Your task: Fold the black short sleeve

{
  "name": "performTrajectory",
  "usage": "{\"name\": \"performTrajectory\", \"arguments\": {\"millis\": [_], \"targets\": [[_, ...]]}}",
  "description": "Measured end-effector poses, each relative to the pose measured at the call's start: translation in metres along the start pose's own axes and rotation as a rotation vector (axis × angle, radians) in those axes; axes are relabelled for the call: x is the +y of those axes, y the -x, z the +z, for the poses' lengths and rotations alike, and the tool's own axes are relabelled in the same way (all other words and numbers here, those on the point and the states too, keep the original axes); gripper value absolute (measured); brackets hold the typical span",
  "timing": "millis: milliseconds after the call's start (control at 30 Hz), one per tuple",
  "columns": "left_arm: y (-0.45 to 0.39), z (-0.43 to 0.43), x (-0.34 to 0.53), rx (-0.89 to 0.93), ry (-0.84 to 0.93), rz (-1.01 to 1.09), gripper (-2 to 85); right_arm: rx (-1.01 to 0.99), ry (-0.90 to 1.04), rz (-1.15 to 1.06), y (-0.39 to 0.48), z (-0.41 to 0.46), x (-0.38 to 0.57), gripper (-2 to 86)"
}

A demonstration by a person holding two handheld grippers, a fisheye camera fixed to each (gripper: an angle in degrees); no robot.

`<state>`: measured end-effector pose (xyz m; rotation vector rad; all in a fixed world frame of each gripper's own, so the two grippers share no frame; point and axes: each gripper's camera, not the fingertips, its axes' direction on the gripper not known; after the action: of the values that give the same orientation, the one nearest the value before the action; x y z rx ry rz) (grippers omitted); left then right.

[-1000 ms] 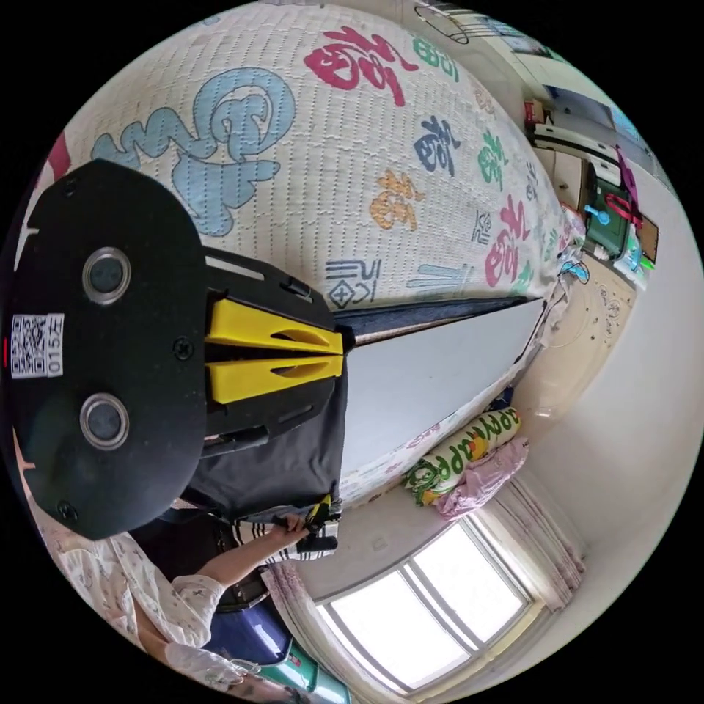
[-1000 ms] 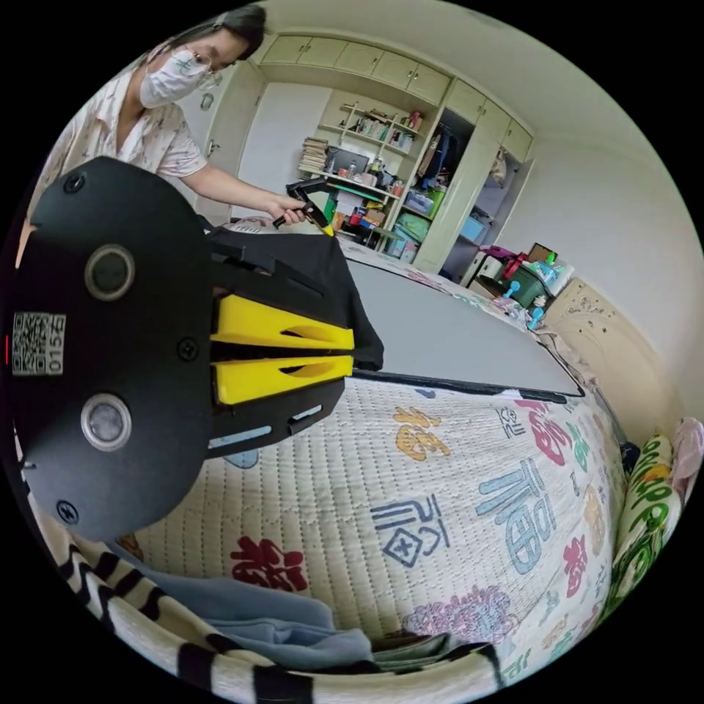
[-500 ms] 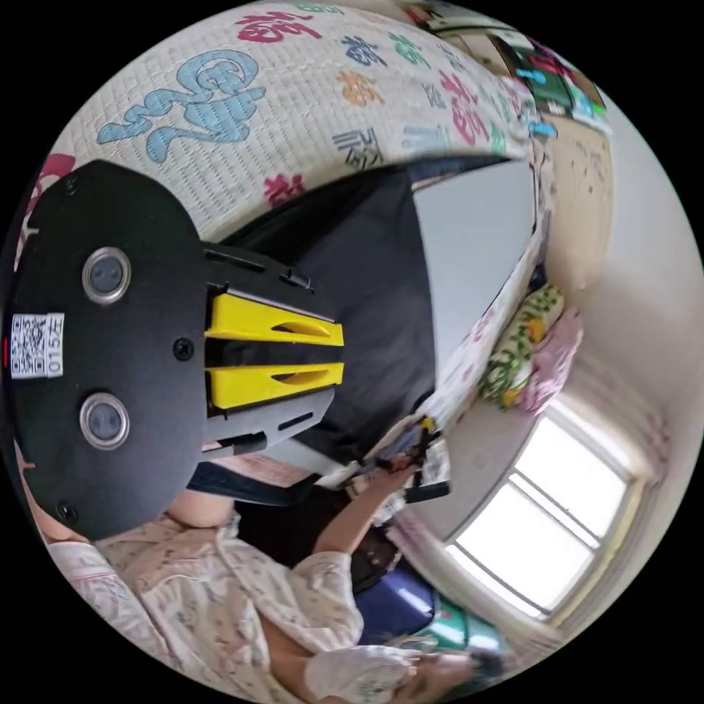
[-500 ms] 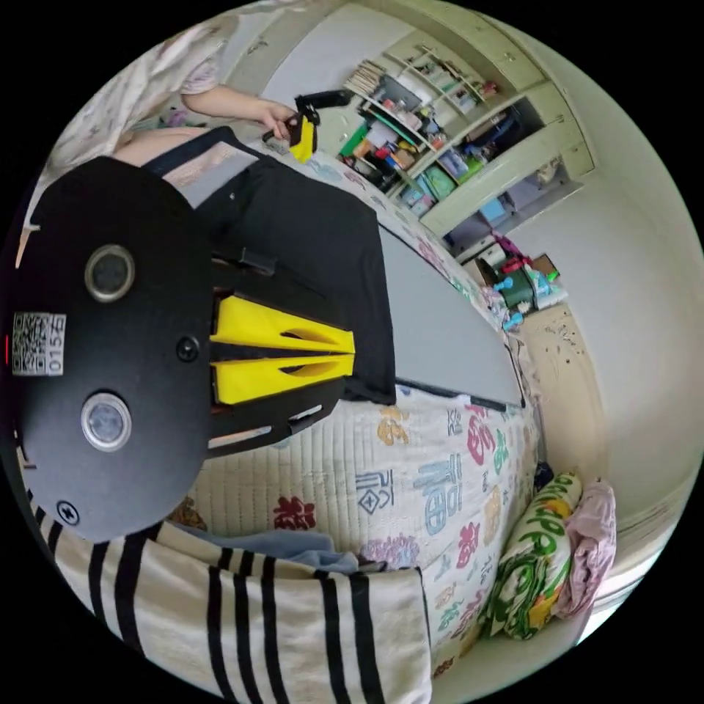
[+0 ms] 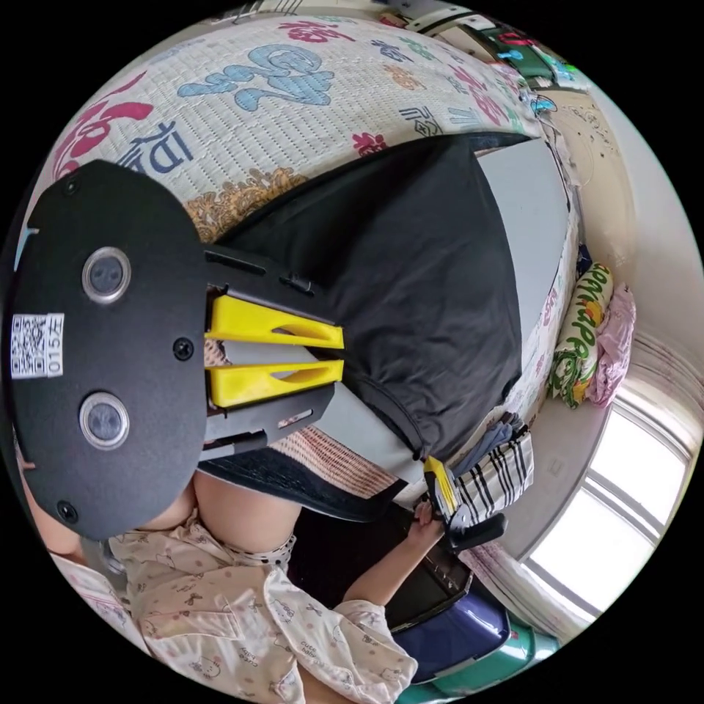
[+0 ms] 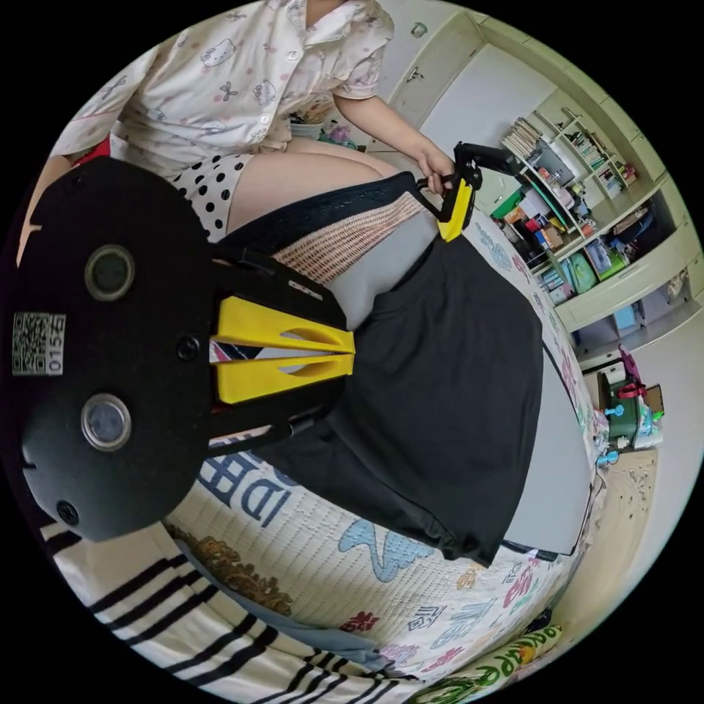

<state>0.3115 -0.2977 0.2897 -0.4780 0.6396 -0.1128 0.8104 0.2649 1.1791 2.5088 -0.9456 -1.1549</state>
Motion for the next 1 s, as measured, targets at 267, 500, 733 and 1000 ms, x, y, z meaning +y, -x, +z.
{"name": "performTrajectory", "arguments": {"millis": [267, 500, 733, 1000], "targets": [[-0.035, -0.071, -0.064, -0.086, 0.015, 0.044, 3.0, 0.035, -0.403, 0.481, -0.085, -0.051, 0.121, 5.4], [-0.047, -0.095, -0.197, -0.021, -0.006, 0.084, 4.2, -0.093, -0.484, 0.569, -0.127, -0.028, 0.174, 8.7], [-0.058, -0.073, -0.346, 0.007, -0.007, 0.102, 5.9, -0.147, -0.585, 0.447, -0.149, 0.006, 0.21, 4.5], [-0.07, -0.033, -0.514, -0.021, -0.004, 0.111, 9.8, -0.071, -0.584, 0.356, -0.139, 0.024, 0.237, 6.2]]}}
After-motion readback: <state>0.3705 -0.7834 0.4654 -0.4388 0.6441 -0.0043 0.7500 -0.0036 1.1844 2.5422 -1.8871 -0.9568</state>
